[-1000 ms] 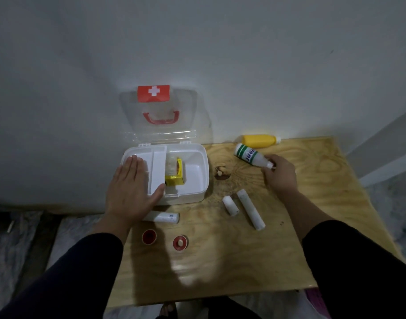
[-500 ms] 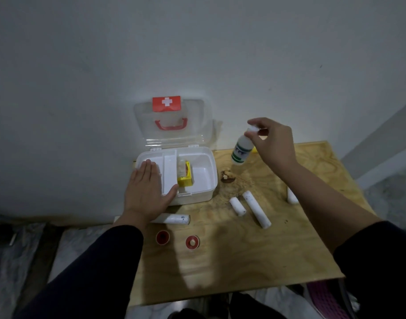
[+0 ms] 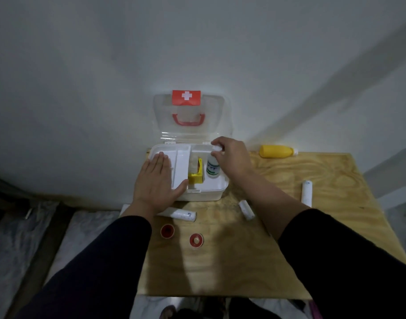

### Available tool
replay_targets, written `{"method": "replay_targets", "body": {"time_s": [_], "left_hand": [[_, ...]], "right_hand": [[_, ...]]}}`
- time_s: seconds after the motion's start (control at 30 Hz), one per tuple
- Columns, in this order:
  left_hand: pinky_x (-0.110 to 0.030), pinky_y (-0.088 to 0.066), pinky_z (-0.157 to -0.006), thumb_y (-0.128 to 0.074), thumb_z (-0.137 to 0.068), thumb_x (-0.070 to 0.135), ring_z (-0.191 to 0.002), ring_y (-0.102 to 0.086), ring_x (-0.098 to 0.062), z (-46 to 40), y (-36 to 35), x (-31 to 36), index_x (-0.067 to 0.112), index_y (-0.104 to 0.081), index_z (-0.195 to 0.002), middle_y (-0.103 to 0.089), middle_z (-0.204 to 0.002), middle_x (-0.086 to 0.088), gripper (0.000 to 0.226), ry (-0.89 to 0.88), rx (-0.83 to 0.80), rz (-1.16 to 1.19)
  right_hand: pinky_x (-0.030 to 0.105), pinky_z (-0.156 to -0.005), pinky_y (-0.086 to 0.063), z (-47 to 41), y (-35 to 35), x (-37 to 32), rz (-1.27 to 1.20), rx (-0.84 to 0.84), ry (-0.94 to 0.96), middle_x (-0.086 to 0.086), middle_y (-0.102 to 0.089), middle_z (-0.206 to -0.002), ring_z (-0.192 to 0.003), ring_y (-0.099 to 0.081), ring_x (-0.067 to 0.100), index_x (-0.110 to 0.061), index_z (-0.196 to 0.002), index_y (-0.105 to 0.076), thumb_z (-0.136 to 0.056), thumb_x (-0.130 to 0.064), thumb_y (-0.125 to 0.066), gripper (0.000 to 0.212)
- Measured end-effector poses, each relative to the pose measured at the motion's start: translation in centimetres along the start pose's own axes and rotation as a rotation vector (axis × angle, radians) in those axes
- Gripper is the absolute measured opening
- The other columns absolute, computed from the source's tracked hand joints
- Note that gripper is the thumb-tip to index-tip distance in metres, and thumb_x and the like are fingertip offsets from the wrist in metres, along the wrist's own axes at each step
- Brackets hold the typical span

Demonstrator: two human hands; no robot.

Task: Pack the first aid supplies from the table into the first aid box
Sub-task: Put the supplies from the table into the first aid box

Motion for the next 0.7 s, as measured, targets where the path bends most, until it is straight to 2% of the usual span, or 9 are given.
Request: {"method": "replay_targets", "body": {"time_s": [0.17,0.27,0.33,0.4,0.47,0.57,0.7], "left_hand": [[-0.04,-0.008,-0.12,-0.004,-0.079,0.072,-0.147,-0.011,-0.026,-0.1,0.0,0.0,0.004,-0.014,-0.149,-0.014,-0.159,-0.016,0.098,0.007,-0.004,-0.006],[-0.04,-0.007,-0.12,-0.004,-0.081,0.071,-0.147,-0.01,-0.025,-0.1,0.0,0.0,0.003,-0.012,-0.149,-0.014,-0.159,-0.016,0.097,0.008,-0.004,-0.013],[-0.039,-0.006,-0.12,-0.004,-0.081,0.071,-0.147,-0.01,-0.025,-0.2,0.0,0.0,0.004,-0.012,-0.15,-0.014,-0.159,-0.016,0.097,0.01,-0.003,-0.011],[-0.039,-0.006,-0.119,-0.004,-0.08,0.071,-0.147,-0.01,-0.025,-0.2,0.0,-0.1,0.004,-0.013,-0.15,-0.014,-0.159,-0.015,0.097,0.011,0.002,-0.01],[-0.039,-0.007,-0.12,-0.005,-0.081,0.071,-0.147,-0.011,-0.025,-0.4,0.0,-0.2,0.004,-0.013,-0.15,-0.015,-0.159,-0.015,0.097,0.008,0.011,-0.01],[-0.039,-0.007,-0.12,-0.006,-0.08,0.072,-0.147,-0.01,-0.025,-0.5,-0.2,-0.2,0.005,-0.013,-0.15,-0.014,-0.159,-0.014,0.097,0.005,0.009,0.003],[-0.037,-0.004,-0.12,-0.001,-0.076,0.072,-0.148,-0.009,-0.022,-0.4,-0.1,-0.2,0.003,-0.016,-0.149,-0.015,-0.159,-0.012,0.101,0.025,0.048,-0.028]], "right_hand": [[0.032,-0.091,-0.049,-0.5,-1.4,0.1,0.045,-0.051,0.037,0.011,-0.069,-0.115,-0.105,-0.063,0.027,-0.01,-0.114,-0.065,-0.083,-0.01,-0.063,0.031],[0.032,-0.094,-0.047,-0.9,-1.2,0.0,0.037,-0.058,0.058,0.011,-0.068,-0.117,-0.105,-0.063,0.025,-0.01,-0.115,-0.065,-0.082,-0.014,-0.068,0.033],[0.029,-0.091,-0.048,-0.9,-0.3,0.1,-0.042,0.004,0.059,0.011,-0.07,-0.113,-0.1,-0.065,0.023,-0.009,-0.112,-0.067,-0.083,-0.021,-0.069,0.032],[0.016,-0.081,-0.045,-0.8,1.5,0.9,-0.152,0.146,0.043,0.009,-0.072,-0.103,-0.092,-0.066,0.02,-0.009,-0.106,-0.069,-0.087,-0.024,-0.064,0.025],[0.01,-0.07,-0.037,-0.8,3.2,2.8,-0.212,0.288,-0.004,0.009,-0.073,-0.096,-0.087,-0.065,0.018,-0.009,-0.101,-0.069,-0.091,-0.02,-0.056,0.02],[0.018,-0.072,-0.04,-1.1,4.3,7.9,-0.178,0.356,-0.2,0.013,-0.072,-0.098,-0.091,-0.065,0.024,-0.007,-0.103,-0.068,-0.092,-0.016,-0.052,0.022],[0.031,-0.09,-0.045,-0.2,5.3,17.5,-0.304,0.479,-0.747,0.016,-0.067,-0.115,-0.108,-0.061,0.031,-0.007,-0.116,-0.061,-0.093,-0.02,-0.05,0.028]]}}
Point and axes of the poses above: each hand's wrist, its own z-axis away from the middle knuckle, its own y-axis out of the back of the hand, x = y × z, the point moved 9 cm from there along -z, towards the middle knuckle
